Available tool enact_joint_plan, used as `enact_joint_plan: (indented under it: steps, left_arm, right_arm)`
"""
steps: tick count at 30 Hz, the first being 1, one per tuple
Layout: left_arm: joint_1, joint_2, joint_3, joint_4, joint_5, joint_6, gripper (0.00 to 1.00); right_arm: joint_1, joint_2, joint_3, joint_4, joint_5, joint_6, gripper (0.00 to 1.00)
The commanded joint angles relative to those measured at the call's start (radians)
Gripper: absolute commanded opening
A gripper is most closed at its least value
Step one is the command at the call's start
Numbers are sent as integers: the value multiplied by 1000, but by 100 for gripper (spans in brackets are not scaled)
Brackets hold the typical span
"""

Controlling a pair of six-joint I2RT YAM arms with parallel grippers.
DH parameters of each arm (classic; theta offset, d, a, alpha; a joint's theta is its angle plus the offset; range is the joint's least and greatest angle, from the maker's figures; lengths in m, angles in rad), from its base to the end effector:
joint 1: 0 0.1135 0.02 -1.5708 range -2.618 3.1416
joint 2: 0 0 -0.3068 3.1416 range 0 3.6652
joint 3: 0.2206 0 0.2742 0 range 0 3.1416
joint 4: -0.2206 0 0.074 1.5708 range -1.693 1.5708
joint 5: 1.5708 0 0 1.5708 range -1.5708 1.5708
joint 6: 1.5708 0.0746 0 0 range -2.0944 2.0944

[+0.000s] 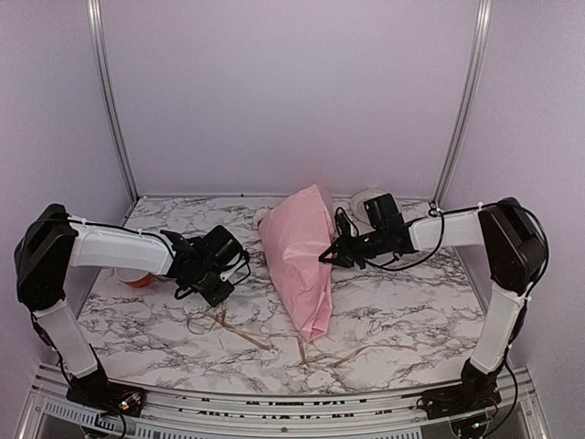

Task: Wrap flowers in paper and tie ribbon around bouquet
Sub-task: Place the left side of the ribbon at the center of the board.

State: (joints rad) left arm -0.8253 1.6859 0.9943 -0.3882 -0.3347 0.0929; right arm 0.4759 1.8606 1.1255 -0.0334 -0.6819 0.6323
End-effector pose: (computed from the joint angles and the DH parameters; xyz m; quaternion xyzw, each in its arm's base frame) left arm 0.2674 -0.2535 0.1664 0.3876 0.8754 0.0650 0.2816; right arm 0.3707 0.2439 0.1809 -0.0624 0.8752 0.4554 0.1510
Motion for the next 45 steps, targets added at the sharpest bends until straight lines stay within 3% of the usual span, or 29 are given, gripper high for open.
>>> enact_joint_plan:
  steps: [1,5,14,21,27,32,34,37,40,43,45]
  left_arm:
    - [69,137,159,52,-9,5,0]
    - [125,215,195,43,36,-28,0]
    - [138,278,225,58,55,-24,0]
    - [175,255,223,78,95,-10,0]
    - [184,207,218,76,126,-43,0]
    - [201,166,225,68,125,-73,1]
    - [207,139,230,62,153,-92,10]
    - [207,75,231,61,186,-121,43]
    - [207,12,240,53,162,-121,65]
    - [206,-40,262,5,164,-132,71]
    - [195,-87,229,-6,238,-146,69]
  right_arm:
    - [26,-46,-22,16,-44,75,0]
    - [52,-74,-36,19,-54,128,0]
    - [150,-137,-107,16,-2,251,0]
    - [202,-135,-309,175,85,343,0]
    - [202,-36,-265,195,137,301,0]
    - [204,-38,-313,234,173,383,0]
    - [204,-60,-335,252,203,404,0]
    - [204,-70,-353,280,230,418,0]
    - [204,-52,-341,287,225,406,0]
    - [205,-40,-334,286,204,382,0]
    - [205,-29,-320,251,188,347,0]
